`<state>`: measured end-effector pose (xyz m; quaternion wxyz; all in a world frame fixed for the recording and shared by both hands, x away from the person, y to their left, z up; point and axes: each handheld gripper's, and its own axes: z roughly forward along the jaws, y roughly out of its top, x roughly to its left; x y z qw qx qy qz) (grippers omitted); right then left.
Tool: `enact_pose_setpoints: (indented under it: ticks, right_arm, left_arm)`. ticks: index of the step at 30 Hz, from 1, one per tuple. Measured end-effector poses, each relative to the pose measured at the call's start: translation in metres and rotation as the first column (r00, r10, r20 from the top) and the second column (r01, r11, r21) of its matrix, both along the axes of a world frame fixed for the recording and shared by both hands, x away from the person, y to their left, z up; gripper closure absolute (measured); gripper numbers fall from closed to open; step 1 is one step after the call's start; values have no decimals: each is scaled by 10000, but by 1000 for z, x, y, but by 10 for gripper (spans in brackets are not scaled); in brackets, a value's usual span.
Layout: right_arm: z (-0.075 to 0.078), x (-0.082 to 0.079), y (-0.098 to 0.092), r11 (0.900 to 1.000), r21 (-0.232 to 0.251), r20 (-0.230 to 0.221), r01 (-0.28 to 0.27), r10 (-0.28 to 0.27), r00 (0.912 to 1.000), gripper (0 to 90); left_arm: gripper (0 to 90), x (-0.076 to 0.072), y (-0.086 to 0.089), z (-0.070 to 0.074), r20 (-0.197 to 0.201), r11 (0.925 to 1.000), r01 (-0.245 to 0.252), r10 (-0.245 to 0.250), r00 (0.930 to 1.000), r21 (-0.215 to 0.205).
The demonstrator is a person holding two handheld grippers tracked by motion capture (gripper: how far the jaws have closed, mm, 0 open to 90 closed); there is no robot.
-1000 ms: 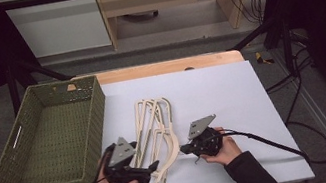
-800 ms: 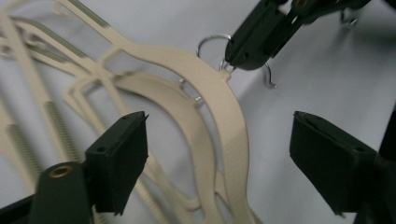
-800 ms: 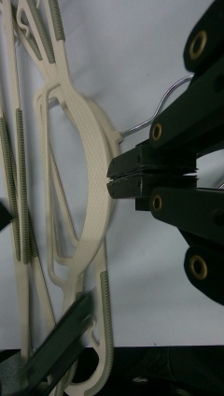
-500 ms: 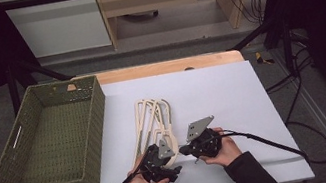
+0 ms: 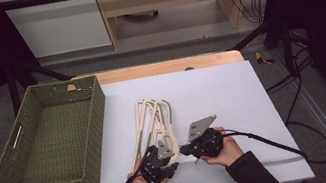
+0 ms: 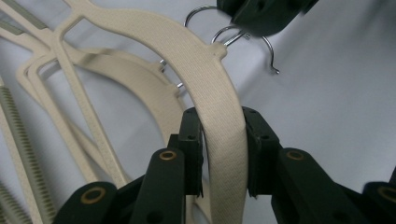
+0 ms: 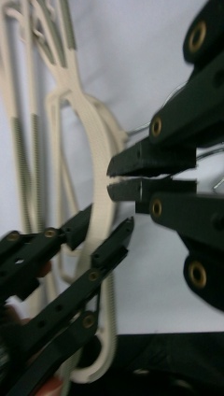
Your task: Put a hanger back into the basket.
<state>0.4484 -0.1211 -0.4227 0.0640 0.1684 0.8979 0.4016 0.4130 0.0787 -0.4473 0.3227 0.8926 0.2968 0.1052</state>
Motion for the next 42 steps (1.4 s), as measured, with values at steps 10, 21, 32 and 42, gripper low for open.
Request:
enact_pose_setpoints:
  ticks: [10, 21, 32, 42]
  right_arm:
    - [48, -14, -59, 9463, 2787, 1522, 1639, -2120, 9653, 531]
    - [36, -10, -104, 8646, 3389, 1139, 3710, -4291, 8960, 266]
    - [27, -3, -113, 8437, 3048, 882, 4418, -4869, 8690, 148]
    - [27, -3, -117, 8313, 3104, 826, 4610, -5067, 8581, 121]
  left_arm:
    - [739, -5, 19, 21, 222, 9972, -635, 644, 9977, -396]
    - [770, -4, 46, 46, 480, 9864, -1514, 1545, 9868, -637]
    - [817, 2, 78, 61, 680, 9649, -2566, 2601, 9632, -561]
    - [858, 5, 94, 66, 811, 9511, -2921, 3004, 9504, -1000]
